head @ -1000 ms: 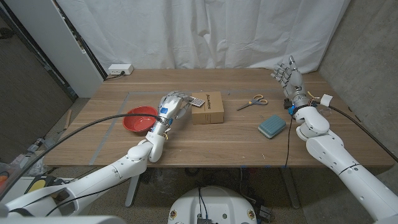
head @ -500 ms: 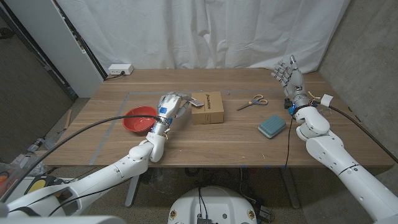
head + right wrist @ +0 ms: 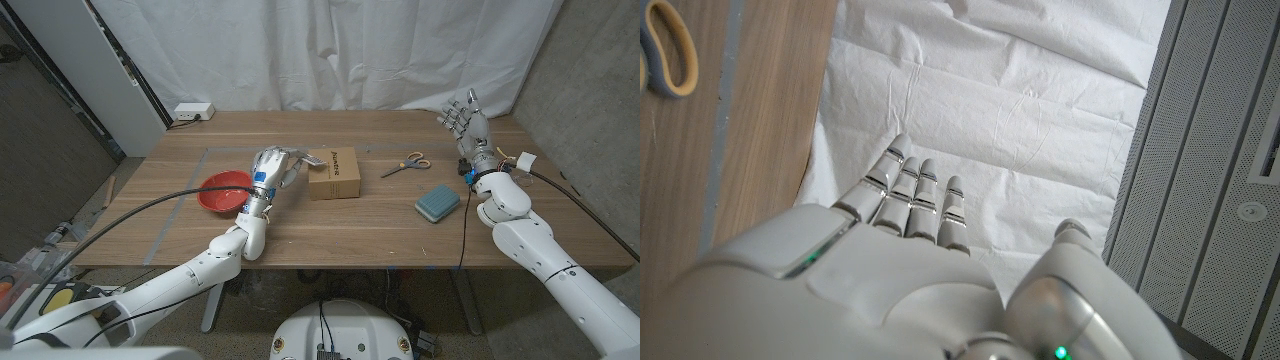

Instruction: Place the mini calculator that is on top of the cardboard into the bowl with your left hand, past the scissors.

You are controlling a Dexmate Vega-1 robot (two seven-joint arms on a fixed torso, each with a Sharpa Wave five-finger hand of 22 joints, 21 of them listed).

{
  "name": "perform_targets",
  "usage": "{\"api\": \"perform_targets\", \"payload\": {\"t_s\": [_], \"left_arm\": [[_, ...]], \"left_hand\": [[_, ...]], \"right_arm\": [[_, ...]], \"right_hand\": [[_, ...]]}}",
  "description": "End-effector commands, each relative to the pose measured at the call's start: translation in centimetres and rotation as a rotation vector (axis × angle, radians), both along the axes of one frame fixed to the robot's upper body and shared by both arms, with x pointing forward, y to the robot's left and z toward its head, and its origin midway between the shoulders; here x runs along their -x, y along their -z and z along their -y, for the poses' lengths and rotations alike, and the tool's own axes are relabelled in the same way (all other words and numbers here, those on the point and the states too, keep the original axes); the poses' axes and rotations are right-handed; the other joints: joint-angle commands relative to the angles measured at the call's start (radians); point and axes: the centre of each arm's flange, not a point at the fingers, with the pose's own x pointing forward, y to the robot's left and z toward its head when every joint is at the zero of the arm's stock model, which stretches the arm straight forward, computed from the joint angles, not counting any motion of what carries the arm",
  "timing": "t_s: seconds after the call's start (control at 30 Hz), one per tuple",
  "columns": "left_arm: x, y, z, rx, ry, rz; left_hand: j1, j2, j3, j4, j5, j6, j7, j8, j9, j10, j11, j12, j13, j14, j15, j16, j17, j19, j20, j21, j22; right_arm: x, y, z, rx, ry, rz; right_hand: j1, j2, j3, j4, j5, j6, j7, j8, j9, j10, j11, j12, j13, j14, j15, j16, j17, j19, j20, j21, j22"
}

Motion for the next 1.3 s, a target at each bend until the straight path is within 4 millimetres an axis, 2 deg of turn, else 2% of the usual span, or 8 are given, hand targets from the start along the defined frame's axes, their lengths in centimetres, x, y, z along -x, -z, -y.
{"api": "perform_targets", "payload": {"t_s": [0.03, 0.6, 0.97, 1.3], "left_arm": [[0.5, -0.9, 0.2, 0.029, 0.016, 0.007], [2.1, -2.5, -0.5, 0.014, -0.008, -0.022], [3.7, -4.2, -1.7, 0.002, -0.041, -0.015], [5.1, -4.5, -2.8, 0.021, -0.068, -0.013]], "left_hand": [[0.002, 0.003, 0.006, 0.001, -0.002, 0.062, 0.044, 0.0, 0.007, 0.012, -0.002, 0.006, 0.003, 0.012, -0.062, -0.005, 0.002, 0.007, -0.084, 0.006, 0.003], [0.005, 0.004, 0.012, 0.001, -0.002, 0.071, 0.044, -0.006, 0.009, 0.017, -0.001, -0.001, 0.004, 0.016, -0.062, -0.014, 0.002, 0.004, -0.082, 0.004, 0.004], [0.005, 0.004, 0.014, 0.001, -0.003, 0.074, 0.043, -0.009, 0.009, 0.023, 0.0, -0.002, 0.005, 0.02, -0.062, -0.016, 0.002, 0.003, -0.079, 0.003, 0.005], [0.004, 0.004, 0.017, 0.002, -0.003, 0.079, 0.042, -0.012, 0.01, 0.026, 0.0, -0.004, 0.005, 0.023, -0.061, -0.017, 0.002, 0.004, -0.085, 0.004, 0.005]], "right_arm": [[0.6, 0.2, 0.1, -0.005, 0.007, 0.005], [1.4, 1.0, 0.7, -0.025, 0.018, 0.006], [1.5, 1.2, 0.8, -0.031, 0.017, 0.01], [1.5, 1.2, 0.9, -0.032, 0.015, 0.014]], "right_hand": [[-0.007, 0.006, -0.001, -0.001, 0.0, 0.012, 0.0, -0.001, 0.005, 0.009, -0.004, -0.004, 0.002, 0.008, 0.002, -0.004, 0.004, 0.011, -0.012, -0.003, 0.004], [-0.007, 0.008, -0.002, -0.001, 0.001, 0.012, 0.001, -0.002, 0.006, 0.009, -0.001, -0.006, 0.002, 0.01, 0.002, -0.005, 0.004, 0.013, -0.012, -0.009, 0.004], [-0.007, 0.01, -0.003, -0.002, 0.001, 0.012, 0.002, -0.003, 0.006, 0.008, -0.001, -0.007, 0.002, 0.01, 0.003, -0.005, 0.004, 0.015, -0.012, -0.012, 0.004], [-0.007, 0.01, -0.003, -0.003, 0.001, 0.013, 0.003, -0.003, 0.006, 0.008, -0.003, -0.008, 0.002, 0.009, 0.005, -0.007, 0.004, 0.016, -0.012, -0.015, 0.004]]}}
